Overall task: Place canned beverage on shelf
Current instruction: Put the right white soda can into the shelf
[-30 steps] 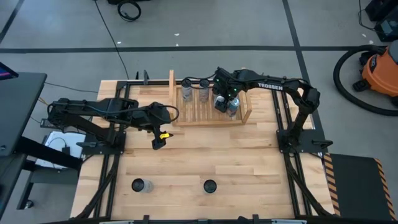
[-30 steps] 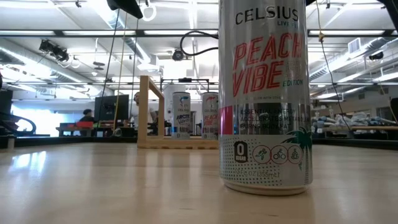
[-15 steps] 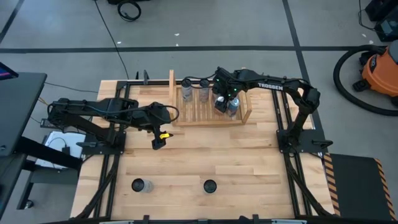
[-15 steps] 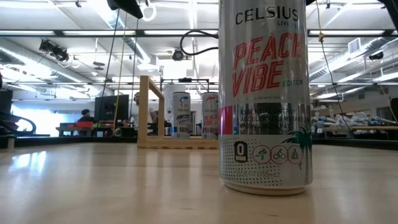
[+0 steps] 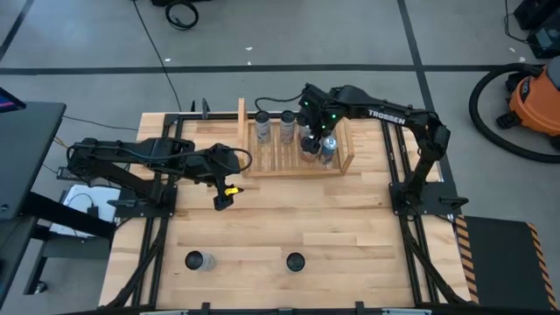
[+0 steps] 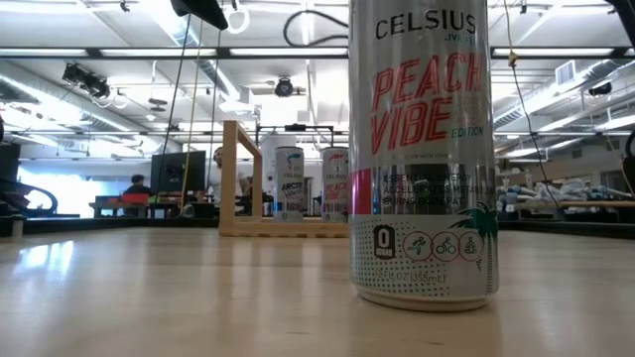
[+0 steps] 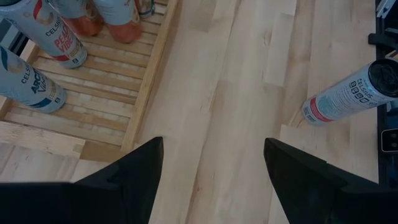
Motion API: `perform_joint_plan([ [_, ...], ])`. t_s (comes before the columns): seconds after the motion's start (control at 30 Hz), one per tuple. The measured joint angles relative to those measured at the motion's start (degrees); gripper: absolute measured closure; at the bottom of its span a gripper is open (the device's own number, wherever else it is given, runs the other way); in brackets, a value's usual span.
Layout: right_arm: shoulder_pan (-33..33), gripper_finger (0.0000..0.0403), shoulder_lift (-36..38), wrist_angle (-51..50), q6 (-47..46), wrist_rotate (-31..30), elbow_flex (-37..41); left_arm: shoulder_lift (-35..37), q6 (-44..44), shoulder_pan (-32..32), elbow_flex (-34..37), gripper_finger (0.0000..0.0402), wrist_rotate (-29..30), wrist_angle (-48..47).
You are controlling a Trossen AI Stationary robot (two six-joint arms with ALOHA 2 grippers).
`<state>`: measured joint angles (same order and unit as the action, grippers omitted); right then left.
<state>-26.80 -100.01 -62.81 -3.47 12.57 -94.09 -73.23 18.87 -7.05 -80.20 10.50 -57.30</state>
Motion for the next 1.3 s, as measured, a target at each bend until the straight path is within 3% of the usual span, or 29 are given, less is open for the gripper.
perform_joint_plan([
  [0.33,12.16,0.0013,1.93,-7.44,-2.57,0.5,-2.33,0.0,-0.07,0.02,0.0,0.0122,1.4,-2.18],
  [0.53,18.63,0.0016,2.58,-7.5,-2.98,-14.27,-2.33,0.0,-0.04,0.0,0.0,0.0122,1.47,-2.6],
  [0.73,23.84,0.0017,2.58,-7.43,-8.84,-10.15,-2.33,0.0,-0.04,0.02,0.0,0.0122,1.49,-2.59],
  [0.87,30.07,0.0017,2.58,-7.3,-12.29,-11.88,-2.33,0.0,-0.03,0.0,0.0,0.0122,1.47,-2.57],
  [1.3,49.79,0.0018,2.54,8.7,-25.54,-21.42,-2.29,0.0,-0.57,0.0,0.0,0.0122,1.47,-2.55],
])
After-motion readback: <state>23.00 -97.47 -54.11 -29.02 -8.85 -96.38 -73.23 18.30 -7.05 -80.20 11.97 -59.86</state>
